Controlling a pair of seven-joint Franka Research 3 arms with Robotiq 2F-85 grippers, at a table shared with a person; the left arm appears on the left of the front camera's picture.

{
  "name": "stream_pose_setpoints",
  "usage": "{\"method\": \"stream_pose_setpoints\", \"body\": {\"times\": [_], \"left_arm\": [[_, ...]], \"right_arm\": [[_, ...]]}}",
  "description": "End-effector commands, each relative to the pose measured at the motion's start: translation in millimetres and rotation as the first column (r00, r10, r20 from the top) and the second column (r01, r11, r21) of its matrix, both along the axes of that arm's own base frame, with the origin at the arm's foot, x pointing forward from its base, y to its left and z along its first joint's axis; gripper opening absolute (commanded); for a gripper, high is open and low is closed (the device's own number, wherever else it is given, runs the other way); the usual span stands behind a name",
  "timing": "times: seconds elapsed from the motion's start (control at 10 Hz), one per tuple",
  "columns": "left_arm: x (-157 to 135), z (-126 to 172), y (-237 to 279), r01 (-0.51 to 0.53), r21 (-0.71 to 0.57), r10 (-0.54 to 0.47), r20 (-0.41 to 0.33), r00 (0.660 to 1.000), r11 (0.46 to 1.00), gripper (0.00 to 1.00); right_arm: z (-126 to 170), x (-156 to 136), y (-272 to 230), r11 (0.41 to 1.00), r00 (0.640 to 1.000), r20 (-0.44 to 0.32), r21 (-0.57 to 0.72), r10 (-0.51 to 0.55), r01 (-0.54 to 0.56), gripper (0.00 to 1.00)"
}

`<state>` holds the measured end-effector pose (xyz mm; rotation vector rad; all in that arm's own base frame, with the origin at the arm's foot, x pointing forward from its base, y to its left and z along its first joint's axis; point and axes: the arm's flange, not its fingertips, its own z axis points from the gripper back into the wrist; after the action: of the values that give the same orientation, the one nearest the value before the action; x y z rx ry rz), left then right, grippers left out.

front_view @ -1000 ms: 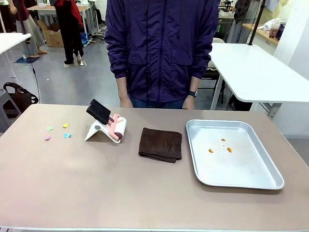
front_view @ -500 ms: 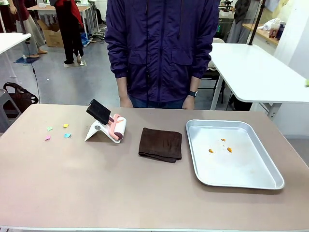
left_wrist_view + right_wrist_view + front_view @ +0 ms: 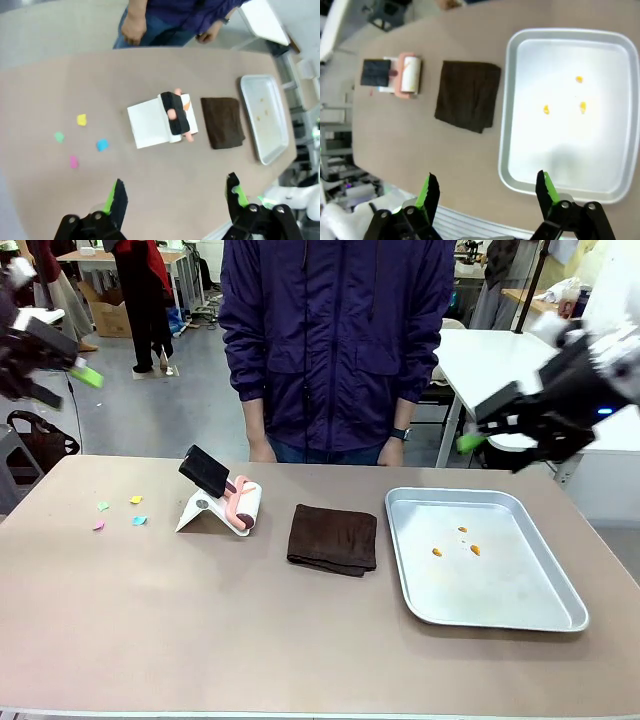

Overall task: Clean the surface of the table.
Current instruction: Hold the Lint Roller with your left hand and the towel with your right hand.

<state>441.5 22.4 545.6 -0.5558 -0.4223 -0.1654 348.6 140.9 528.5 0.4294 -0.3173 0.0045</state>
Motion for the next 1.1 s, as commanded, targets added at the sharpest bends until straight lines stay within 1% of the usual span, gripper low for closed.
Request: {"method": "stream_pose_setpoints", "body": {"times": [0.0, 0.1, 0.2, 0.3, 0.4, 0.5, 0.6, 0.7, 0.8, 0.9, 1.0], "left_arm": [[29.0, -11.7, -30.5, 0.021, 0.109, -0.016, -0.042, 0.999, 0.994, 1.0], [41.4, -26.7, -49.1, 0.091, 0.119, -0.078, -0.113, 0.991, 0.989, 1.0], [51.3, -39.1, -61.3, 0.083, 0.133, -0.067, -0.121, 0.99, 0.988, 1.0], [58.6, -51.7, -69.5, 0.089, 0.121, -0.073, -0.129, 0.989, 0.989, 1.0], [64.8, -64.7, -78.8, 0.092, 0.134, -0.07, -0.156, 0.985, 0.987, 1.0], [69.8, -77.7, -83.1, 0.102, 0.136, -0.074, -0.192, 0.978, 0.985, 1.0], [73.0, -84.0, -85.7, 0.083, 0.127, -0.057, -0.194, 0.979, 0.989, 1.0], [75.8, -85.5, -86.1, 0.067, 0.107, -0.043, -0.214, 0.976, 0.992, 1.0], [74.8, -78.0, -85.0, 0.066, 0.054, -0.051, -0.242, 0.969, 0.996, 1.0], [71.7, -95.7, -82.8, 0.104, 0.11, -0.08, -0.201, 0.976, 0.989, 1.0], [71.7, -95.7, -82.8, 0.104, 0.11, -0.08, -0.201, 0.976, 0.989, 1.0]], "right_arm": [[-11.4, 38.8, 40.3, 0.999, 0.996, -0.088, -0.04, -0.008, 0.005, 1.0], [-29.3, 49.1, 69.5, 0.998, 0.993, -0.122, -0.059, -0.002, -0.006, 1.0], [-44.4, 57.0, 89.1, 0.999, 0.984, -0.175, -0.044, 0.018, -0.026, 1.0], [-61.4, 64.5, 105.4, 0.999, 0.977, -0.215, -0.048, -0.007, -0.004, 1.0], [-78.9, 71.3, 116.6, 0.998, 0.969, -0.246, -0.066, -0.026, 0.01, 1.0], [-93.9, 77.7, 123.7, 0.996, 0.965, -0.256, -0.071, -0.062, 0.045, 1.0], [-99.0, 80.0, 124.2, 0.997, 0.966, -0.248, -0.053, -0.075, 0.064, 1.0], [-99.5, 78.5, 121.3, 0.996, 0.969, -0.238, -0.075, -0.068, 0.051, 1.0], [-106.2, 73.8, 117.5, 0.999, 0.962, -0.271, -0.047, -0.026, 0.014, 1.0], [-106.2, 73.8, 117.5, 0.999, 0.962, -0.271, -0.047, -0.026, 0.014, 1.0], [-106.2, 73.8, 117.5, 0.999, 0.962, -0.271, -0.047, -0.026, 0.014, 1.0]]}}
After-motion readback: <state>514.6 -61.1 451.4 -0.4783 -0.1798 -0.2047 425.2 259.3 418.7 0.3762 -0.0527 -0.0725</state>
